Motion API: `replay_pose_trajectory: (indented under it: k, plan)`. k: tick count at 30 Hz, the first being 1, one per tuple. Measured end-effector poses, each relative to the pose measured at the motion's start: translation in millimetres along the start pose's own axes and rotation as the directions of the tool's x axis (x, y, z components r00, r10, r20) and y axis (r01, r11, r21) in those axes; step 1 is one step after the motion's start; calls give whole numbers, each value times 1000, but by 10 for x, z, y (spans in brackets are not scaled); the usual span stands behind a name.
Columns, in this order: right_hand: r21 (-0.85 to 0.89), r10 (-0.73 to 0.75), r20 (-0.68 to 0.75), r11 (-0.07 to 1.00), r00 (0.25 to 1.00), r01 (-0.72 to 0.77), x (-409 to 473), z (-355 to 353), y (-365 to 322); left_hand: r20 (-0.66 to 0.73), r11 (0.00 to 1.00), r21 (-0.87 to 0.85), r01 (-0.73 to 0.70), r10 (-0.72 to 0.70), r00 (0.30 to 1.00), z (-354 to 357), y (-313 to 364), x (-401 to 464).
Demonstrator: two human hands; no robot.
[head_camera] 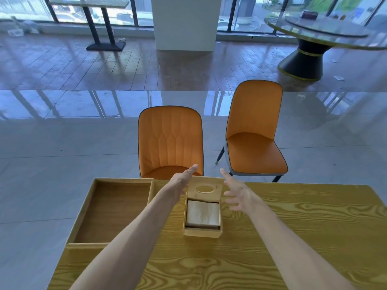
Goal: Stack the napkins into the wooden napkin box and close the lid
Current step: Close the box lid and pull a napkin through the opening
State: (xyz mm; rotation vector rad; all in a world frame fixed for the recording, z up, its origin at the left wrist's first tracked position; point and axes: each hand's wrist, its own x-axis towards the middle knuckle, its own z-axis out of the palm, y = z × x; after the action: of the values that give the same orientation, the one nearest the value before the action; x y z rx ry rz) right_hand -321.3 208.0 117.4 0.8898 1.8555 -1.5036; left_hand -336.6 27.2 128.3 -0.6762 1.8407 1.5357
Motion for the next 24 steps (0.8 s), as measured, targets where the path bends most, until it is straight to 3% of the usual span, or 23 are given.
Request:
replay_pose_trajectory:
  k: [10, 24]
  plan:
    - [-4, -61, -31, 998, 998, 61, 60, 51, 111, -52, 999, -32, -24, 23, 998, 32, -194, -2]
    - [18, -170, -10, 985, 985, 170, -170, 86, 393, -10, 996, 28, -87, 87, 996, -18, -439, -117]
